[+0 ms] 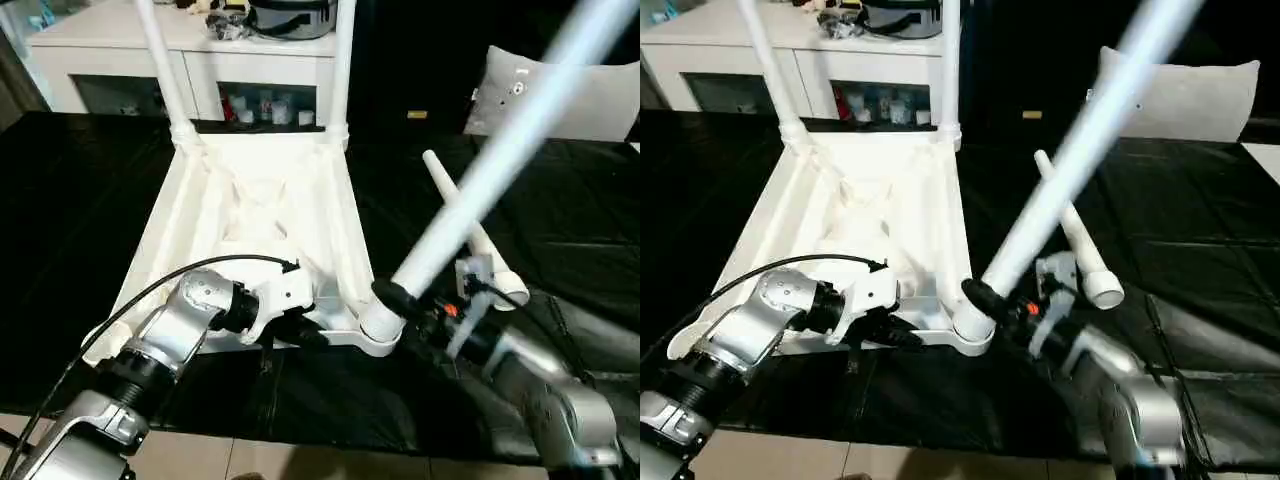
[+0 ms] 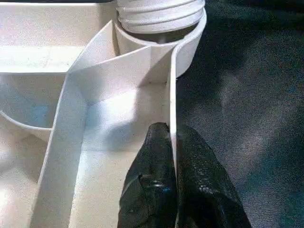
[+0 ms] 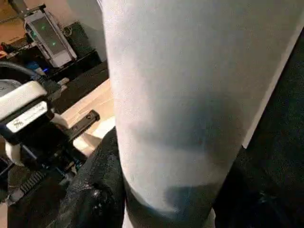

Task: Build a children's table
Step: Insert table leg to table base

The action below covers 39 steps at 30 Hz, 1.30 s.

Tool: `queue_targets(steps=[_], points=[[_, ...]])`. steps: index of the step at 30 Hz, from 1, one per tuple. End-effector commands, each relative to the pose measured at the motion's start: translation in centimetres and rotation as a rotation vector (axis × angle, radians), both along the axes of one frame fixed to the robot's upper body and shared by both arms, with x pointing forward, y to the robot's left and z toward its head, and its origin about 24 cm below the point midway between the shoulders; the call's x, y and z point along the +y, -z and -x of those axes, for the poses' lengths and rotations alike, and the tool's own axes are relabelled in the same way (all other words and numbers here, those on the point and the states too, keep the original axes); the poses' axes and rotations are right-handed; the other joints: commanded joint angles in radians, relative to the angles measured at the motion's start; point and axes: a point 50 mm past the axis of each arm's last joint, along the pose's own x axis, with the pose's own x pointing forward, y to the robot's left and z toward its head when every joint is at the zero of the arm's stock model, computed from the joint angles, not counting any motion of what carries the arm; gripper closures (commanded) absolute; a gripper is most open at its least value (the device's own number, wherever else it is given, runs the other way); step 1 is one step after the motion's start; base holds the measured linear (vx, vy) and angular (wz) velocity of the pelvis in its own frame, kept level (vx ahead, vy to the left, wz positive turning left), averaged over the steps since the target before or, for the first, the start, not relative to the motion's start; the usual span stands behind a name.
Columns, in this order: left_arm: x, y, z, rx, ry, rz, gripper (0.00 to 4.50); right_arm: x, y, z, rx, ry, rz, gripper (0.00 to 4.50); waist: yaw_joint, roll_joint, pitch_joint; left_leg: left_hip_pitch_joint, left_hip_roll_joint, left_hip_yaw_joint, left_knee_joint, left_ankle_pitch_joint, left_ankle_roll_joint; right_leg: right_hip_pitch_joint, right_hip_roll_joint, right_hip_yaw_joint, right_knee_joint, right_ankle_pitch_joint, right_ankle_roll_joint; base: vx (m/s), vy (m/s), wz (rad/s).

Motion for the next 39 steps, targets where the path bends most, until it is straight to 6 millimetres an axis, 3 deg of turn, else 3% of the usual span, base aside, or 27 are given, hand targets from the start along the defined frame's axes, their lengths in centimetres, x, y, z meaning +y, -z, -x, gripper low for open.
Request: queue_targets(steps=[1,7,9,12,14,17,18,19,21,25,27,30,34,36,37,39], points=[[0.5,-2.0,-1.4,-0.070,-0.072,0.087,4.50,-0.3,2.7,1.3,0.105,-0.003,0.122,2.60,0.002,-0.011,-0.034,0.014,0.067,-0.028,-0.085,-0.293,-0.019,0.002,-0.099,0.055,-0.118,-0.320,-0.174,0.000,0.000,0.00],[0.7,-2.0,-1.4,-0.074,-0.061,0.067,4.50,0.0,3.2,1.4,0.058,-0.070,0.308,2.60,0.000,-0.013,-0.029,0.019,0.067,-0.032,-0.088,-0.347,-0.031,-0.005,-0.103,0.059,-0.129,-0.437,-0.144,0.000,0.000,0.00],[0.8,-2.0,-1.4,-0.078,-0.054,0.055,4.50,0.1,3.5,1.4,0.047,-0.117,0.376,2.60,-0.002,-0.017,-0.030,0.017,0.068,-0.034,-0.091,-0.340,-0.030,-0.002,-0.101,0.058,-0.128,-0.430,-0.139,0.000,0.000,0.00],[1.0,-2.2,-1.4,-0.085,-0.041,0.044,4.50,0.3,3.8,1.3,0.045,-0.190,0.436,2.60,-0.004,-0.013,-0.030,0.020,0.069,-0.033,-0.091,-0.347,-0.028,-0.005,-0.101,0.058,-0.129,-0.414,-0.146,0.000,0.000,0.00],[1.1,-2.5,-1.5,-0.097,-0.020,0.028,4.50,0.6,4.3,1.2,0.062,-0.265,0.492,2.60,-0.008,-0.020,-0.030,0.017,0.067,-0.033,-0.093,-0.341,-0.027,-0.001,-0.099,0.056,-0.127,-0.409,-0.147,0.000,0.000,0.00],[1.1,-2.8,-1.6,-0.108,-0.011,0.023,4.50,0.7,4.7,1.1,0.072,-0.303,0.523,2.60,-0.014,-0.017,-0.031,0.020,0.069,-0.033,-0.094,-0.348,-0.028,-0.005,-0.098,0.056,-0.126,-0.379,-0.162,0.000,0.000,0.00],[1.1,-3.0,-1.8,-0.113,-0.010,0.023,4.50,0.8,4.8,1.2,0.077,-0.323,0.524,2.60,-0.015,-0.018,-0.028,0.024,0.069,-0.033,-0.093,-0.379,-0.034,-0.007,-0.100,0.057,-0.130,-0.407,-0.163,0.000,0.000,0.00],[1.1,-3.1,-2.0,-0.118,-0.010,0.023,4.50,0.9,4.9,1.2,0.078,-0.333,0.525,2.60,-0.016,-0.026,-0.025,0.024,0.069,-0.033,-0.094,-0.391,-0.034,-0.009,-0.101,0.057,-0.134,-0.429,-0.158,0.000,0.000,0.00],[1.0,-3.5,-2.4,-0.128,-0.012,0.020,4.50,1.2,5.1,1.4,0.081,-0.358,0.520,2.60,-0.016,-0.026,-0.018,0.026,0.070,-0.037,-0.098,-0.413,-0.039,-0.015,-0.102,0.059,-0.139,-0.474,-0.142,0.000,0.000,0.00],[1.2,-4.3,-3.7,-0.167,-0.039,0.001,4.50,1.7,5.2,1.6,0.086,-0.372,0.495,2.60,-0.017,-0.028,-0.014,0.028,0.071,-0.039,-0.104,-0.429,-0.045,-0.014,-0.101,0.057,-0.139,-0.441,-0.146,0.000,0.000,0.00],[1.4,-4.7,-4.1,-0.179,-0.055,-0.004,4.50,1.9,5.1,1.4,0.082,-0.356,0.480,2.60,-0.016,-0.028,-0.015,0.031,0.074,-0.037,-0.107,-0.417,-0.045,-0.014,-0.099,0.057,-0.134,-0.370,-0.168,0.000,0.000,0.00],[2.0,-4.9,-4.4,-0.184,-0.085,-0.004,4.50,2.0,4.8,1.0,0.077,-0.313,0.455,2.60,-0.018,-0.028,-0.018,0.022,0.074,-0.035,-0.112,-0.374,-0.038,-0.003,-0.097,0.053,-0.126,-0.274,-0.187,0.000,0.000,0.00],[2.9,-4.6,-4.3,-0.178,-0.115,-0.016,4.50,2.0,5.0,0.5,0.073,-0.259,0.452,2.60,-0.017,-0.033,-0.018,0.019,0.075,-0.030,-0.108,-0.330,-0.023,0.001,-0.101,0.053,-0.122,-0.223,-0.201,0.000,0.000,0.00],[3.5,-4.3,-3.6,-0.161,-0.161,-0.002,4.50,2.0,5.1,0.1,0.067,-0.216,0.462,2.60,-0.017,-0.029,-0.020,0.022,0.078,-0.030,-0.109,-0.333,-0.029,-0.001,-0.102,0.054,-0.120,-0.225,-0.206,0.000,0.000,0.00],[3.7,-4.1,-3.2,-0.154,-0.185,0.002,4.50,2.1,5.1,-0.1,0.067,-0.194,0.460,2.60,-0.021,-0.029,-0.022,0.016,0.080,-0.032,-0.112,-0.327,-0.036,0.006,-0.102,0.051,-0.114,-0.208,-0.211,0.000,0.000,0.00],[3.7,-4.0,-2.6,-0.140,-0.213,0.019,4.50,2.1,5.1,-0.3,0.069,-0.159,0.460,2.60,-0.030,-0.028,-0.020,0.016,0.079,-0.030,-0.113,-0.327,-0.035,0.001,-0.097,0.050,-0.114,-0.190,-0.219,0.000,0.000,0.00]])
